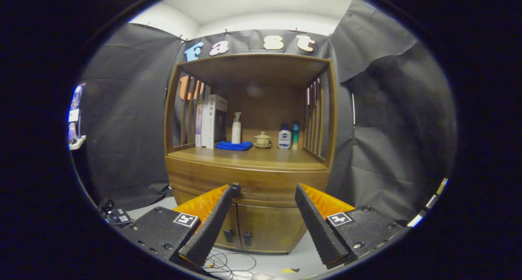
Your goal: Pull open the drawer, take out the items inside it, and place them on the countertop above the cabinet.
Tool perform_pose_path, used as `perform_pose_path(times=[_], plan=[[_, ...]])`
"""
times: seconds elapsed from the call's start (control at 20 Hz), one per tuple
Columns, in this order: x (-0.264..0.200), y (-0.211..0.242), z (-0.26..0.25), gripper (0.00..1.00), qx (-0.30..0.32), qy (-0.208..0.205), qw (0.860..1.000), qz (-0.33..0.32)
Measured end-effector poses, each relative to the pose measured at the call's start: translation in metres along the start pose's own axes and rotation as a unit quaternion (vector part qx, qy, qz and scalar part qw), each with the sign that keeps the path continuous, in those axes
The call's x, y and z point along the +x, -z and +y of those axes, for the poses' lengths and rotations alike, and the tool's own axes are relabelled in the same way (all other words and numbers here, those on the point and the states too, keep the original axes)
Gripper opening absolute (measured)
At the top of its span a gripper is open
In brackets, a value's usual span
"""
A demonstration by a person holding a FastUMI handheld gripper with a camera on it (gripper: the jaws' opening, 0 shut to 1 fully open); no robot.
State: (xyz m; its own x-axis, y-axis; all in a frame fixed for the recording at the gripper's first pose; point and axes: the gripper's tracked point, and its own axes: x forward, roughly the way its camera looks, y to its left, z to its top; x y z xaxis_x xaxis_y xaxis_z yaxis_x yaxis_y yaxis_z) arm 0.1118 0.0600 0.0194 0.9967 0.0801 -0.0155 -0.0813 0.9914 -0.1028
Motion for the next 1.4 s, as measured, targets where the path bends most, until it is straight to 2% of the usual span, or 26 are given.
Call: perform_pose_path(times=[0.4, 0.6, 0.85, 1.15, 1.35, 1.4], plan=[[0.090, 0.015, 0.043, 1.00, 0.002, -0.011, 1.000, 0.018], [0.132, 0.043, 0.052, 1.00, 0.013, 0.006, 0.999, 0.033], [0.181, 0.081, 0.065, 1.00, -0.003, 0.023, 0.998, 0.061], [0.195, 0.097, 0.077, 0.83, -0.012, 0.034, 0.997, 0.070], [0.206, 0.096, 0.064, 0.66, -0.003, 0.053, 0.996, 0.068], [0.203, 0.096, 0.065, 0.58, 0.011, 0.053, 0.996, 0.071]])
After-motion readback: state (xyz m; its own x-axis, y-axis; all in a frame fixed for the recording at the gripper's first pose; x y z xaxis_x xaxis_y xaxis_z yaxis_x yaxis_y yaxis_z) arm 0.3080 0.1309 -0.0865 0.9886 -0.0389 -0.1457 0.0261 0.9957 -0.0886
